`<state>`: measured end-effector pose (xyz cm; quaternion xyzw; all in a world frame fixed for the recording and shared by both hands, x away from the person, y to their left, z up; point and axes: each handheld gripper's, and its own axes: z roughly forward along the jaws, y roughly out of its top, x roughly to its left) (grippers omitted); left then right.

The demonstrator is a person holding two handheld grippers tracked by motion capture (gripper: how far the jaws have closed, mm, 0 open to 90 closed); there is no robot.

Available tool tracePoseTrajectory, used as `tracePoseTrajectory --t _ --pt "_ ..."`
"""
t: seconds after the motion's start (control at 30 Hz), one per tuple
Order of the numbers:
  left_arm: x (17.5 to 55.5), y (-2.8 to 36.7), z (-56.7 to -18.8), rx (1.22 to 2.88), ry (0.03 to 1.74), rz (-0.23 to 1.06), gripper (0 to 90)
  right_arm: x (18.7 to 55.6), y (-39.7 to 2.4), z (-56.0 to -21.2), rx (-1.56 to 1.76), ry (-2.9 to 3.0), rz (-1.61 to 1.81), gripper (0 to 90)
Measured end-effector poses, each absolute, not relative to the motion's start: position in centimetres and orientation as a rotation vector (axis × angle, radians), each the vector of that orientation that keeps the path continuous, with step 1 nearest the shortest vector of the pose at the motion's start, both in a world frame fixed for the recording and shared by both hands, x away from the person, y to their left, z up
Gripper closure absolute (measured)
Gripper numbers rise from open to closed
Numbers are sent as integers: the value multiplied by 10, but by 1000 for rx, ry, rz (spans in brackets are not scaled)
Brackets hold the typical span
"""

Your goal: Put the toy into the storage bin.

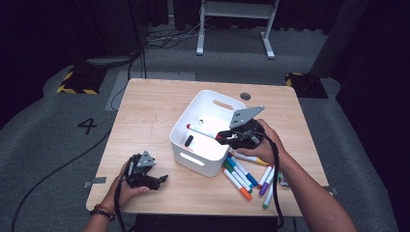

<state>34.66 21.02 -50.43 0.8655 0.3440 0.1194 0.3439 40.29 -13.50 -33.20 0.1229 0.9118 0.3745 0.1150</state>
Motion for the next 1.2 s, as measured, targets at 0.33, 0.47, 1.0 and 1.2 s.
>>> tracePoseTrajectory --t 0.33,0.47,1.0,1.2 --pt "347 210 -504 2249 893 310 144 412 -99 -351 369 2796 950 751" --pt "347 210 -504 2249 894 310 144 413 -89 -357 395 2835 893 750" --pt "347 210 -504 2250 891 312 144 406 -72 -370 376 2925 754 722" --pt "347 210 -504 2249 893 310 144 407 -75 -367 359 2887 780 639"
